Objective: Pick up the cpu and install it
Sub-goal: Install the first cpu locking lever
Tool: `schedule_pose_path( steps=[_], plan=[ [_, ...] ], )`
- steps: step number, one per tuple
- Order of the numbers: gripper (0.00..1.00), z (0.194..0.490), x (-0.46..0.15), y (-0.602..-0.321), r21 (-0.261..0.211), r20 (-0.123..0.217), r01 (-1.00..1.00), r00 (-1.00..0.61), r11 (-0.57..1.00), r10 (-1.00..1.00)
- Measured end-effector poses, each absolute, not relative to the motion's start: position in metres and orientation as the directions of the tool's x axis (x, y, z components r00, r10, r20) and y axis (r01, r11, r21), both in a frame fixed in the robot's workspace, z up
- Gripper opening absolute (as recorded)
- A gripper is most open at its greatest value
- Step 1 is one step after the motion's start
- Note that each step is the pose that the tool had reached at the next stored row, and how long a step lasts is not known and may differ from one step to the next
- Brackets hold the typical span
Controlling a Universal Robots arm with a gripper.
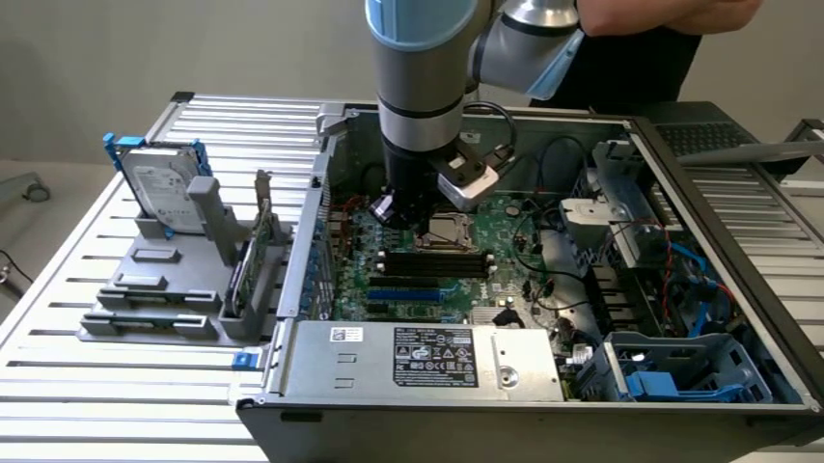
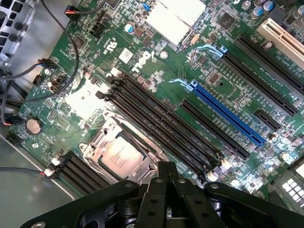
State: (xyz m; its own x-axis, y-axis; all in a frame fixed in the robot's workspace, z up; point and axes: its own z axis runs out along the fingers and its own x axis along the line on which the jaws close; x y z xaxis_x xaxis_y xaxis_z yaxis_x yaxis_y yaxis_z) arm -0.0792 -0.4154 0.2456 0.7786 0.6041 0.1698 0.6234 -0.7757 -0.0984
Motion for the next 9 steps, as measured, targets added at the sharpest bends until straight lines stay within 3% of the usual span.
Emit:
schedule_pose_path(
  steps=[9],
  plan=[
    [0.11, 0.2421, -0.0795, -0.4154, -0.101, 0.166, 0.623, 0.779, -0.776, 0.604]
  ],
)
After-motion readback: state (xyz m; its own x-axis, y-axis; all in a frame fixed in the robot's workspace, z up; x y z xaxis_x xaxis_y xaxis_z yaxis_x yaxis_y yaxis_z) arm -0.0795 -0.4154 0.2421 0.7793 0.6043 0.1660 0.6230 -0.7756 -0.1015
